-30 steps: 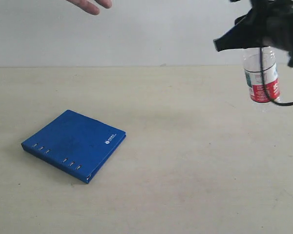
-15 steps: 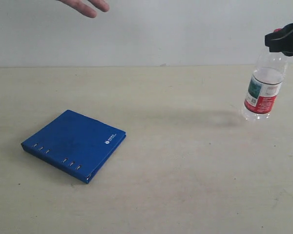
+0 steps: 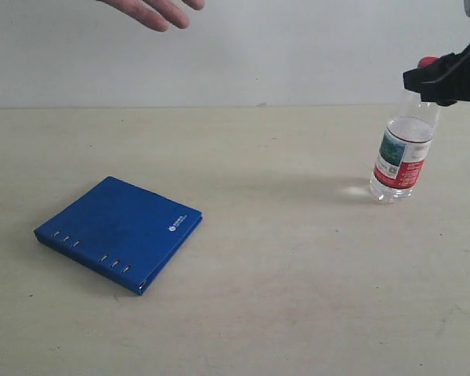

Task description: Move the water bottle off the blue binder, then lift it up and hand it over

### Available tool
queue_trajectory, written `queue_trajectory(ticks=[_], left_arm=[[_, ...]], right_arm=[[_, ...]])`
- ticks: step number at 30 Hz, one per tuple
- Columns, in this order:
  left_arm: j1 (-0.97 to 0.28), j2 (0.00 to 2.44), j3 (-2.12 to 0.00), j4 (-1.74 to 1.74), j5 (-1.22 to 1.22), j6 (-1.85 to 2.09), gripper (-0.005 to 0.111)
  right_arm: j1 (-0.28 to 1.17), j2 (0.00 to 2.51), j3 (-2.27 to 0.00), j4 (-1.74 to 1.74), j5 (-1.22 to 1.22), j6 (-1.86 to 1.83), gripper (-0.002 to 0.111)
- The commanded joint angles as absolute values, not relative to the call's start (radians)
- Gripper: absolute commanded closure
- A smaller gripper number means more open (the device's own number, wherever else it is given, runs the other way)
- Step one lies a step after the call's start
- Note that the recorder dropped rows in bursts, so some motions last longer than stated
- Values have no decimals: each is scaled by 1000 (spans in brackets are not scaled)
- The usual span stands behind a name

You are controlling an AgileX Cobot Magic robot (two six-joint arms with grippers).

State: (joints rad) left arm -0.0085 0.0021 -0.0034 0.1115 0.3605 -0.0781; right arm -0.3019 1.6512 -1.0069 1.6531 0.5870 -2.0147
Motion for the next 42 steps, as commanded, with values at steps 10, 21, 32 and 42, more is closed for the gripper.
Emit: queue_trajectory(ticks=[10,21,32,42], left_arm=[[-11,0,0,115,360,-75,101],[-11,0,0,115,360,-75,101],[-11,0,0,115,360,-75,101],[-11,0,0,440,358,38,101]], right_arm=[[-215,1331,-1118,1436,975,-1656,52],[302,1406,-1118,862,1093,-1244,52],[509,1690,-1118,833,923,-1134,52],[509,1789,-1118,832,840,-1080,52]])
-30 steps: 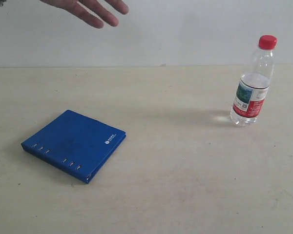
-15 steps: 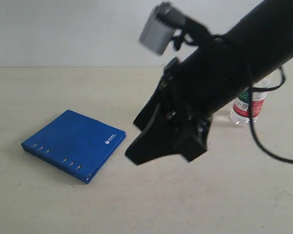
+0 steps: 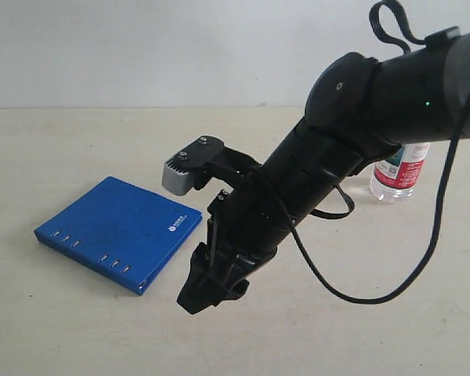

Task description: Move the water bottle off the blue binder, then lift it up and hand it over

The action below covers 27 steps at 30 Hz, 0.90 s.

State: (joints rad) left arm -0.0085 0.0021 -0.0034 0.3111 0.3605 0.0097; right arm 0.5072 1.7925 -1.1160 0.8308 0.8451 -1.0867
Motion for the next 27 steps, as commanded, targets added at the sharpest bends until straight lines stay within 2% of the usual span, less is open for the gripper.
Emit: queue_trajectory(ticks=[1,6,10,14,17,22,27], left_arm=[[-11,0,0,472,358,42,101],[-11,0,0,559,296,42,101],[-11,0,0,359,38,-40,101],[-11,0,0,106,-184,-295,101],[-11,0,0,89,-300,-362,101],[-11,0,0,94,-390,-360,101],[-11,0,0,92,-441,-545,101]], right_arm=[[509,1789,-1118,832,837,-1080,52],[509,1789,-1118,832,782,-1080,52],[509,1789,-1118,832,677,-1055,52],[509,1789,-1118,832,605,-1031,52],[509,1789,-1118,832,592,-1031,52],[509,1789,-1118,832,597,-1023,52],[509,1789,-1118,832,597,-1000,52]])
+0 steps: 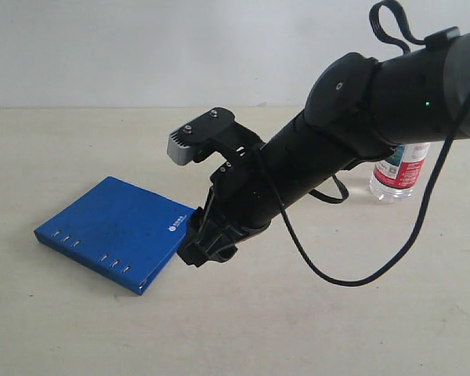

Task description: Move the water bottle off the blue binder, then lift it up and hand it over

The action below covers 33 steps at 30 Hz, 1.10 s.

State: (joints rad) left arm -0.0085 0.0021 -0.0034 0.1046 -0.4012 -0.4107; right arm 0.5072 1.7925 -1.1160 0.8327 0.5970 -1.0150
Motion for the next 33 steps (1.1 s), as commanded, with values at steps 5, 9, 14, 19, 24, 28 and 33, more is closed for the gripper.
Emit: queue_trajectory(ticks=[5,9,14,19,24,28,33], left_arm=[[-11,0,0,92,-310,-794,101],[-11,0,0,132,-148,-866,101],[-11,116,0,404,-268,-1095,101],[-11,558,0,741,-602,-1274,101],[-11,1076,-36,692,-931,-1145,101],[-11,1444,-152,743,-1184,-1097,101],[-11,1712,-270,821,-1207,-1112,101]], right_arm=[[509,1789,-1118,832,597,-994,52],[509,1789,-1118,832,595,-994,52],[509,1789,-1118,832,558,-994,52],[509,1789,-1118,832,431,-994,51],[509,1789,-1118,836,529,-987,51],[509,1789,-1118,832,602,-927,42],[509,1789,-1118,829,583,-902,25]])
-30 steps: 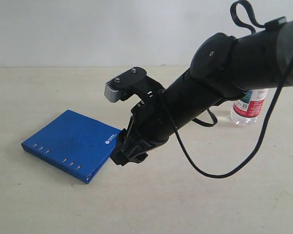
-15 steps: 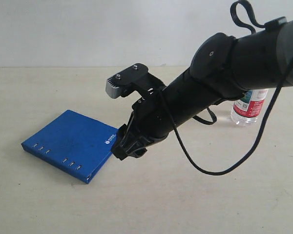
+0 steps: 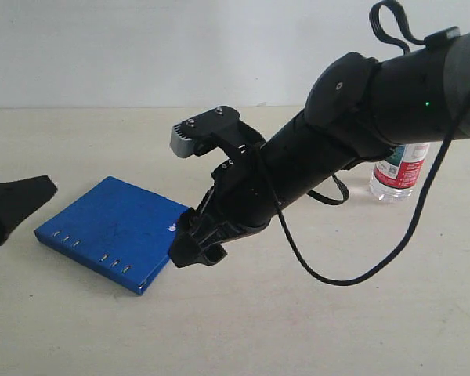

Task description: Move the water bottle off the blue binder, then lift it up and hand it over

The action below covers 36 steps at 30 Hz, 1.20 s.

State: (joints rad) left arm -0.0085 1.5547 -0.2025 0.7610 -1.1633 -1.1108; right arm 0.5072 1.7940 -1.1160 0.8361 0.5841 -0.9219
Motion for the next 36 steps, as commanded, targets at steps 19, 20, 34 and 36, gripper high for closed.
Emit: queue_trajectory(ticks=[19,20,34,36], left_arm=[[-11,1797,-351,828,-1218,-1064,101],[-11,1797,-351,830,-1208,-1064,98],[-11,1809,-354,819,-992,-1100,38],[-11,1816,-354,819,-988,-1129,38]], right_arm=[[509,1924,-1173,801,261,-905,62],[509,1945,-1195,801,269,-899,60],[459,2199,-1675,797,573,-692,41],[421,2238,-1719,809,617,-645,41]])
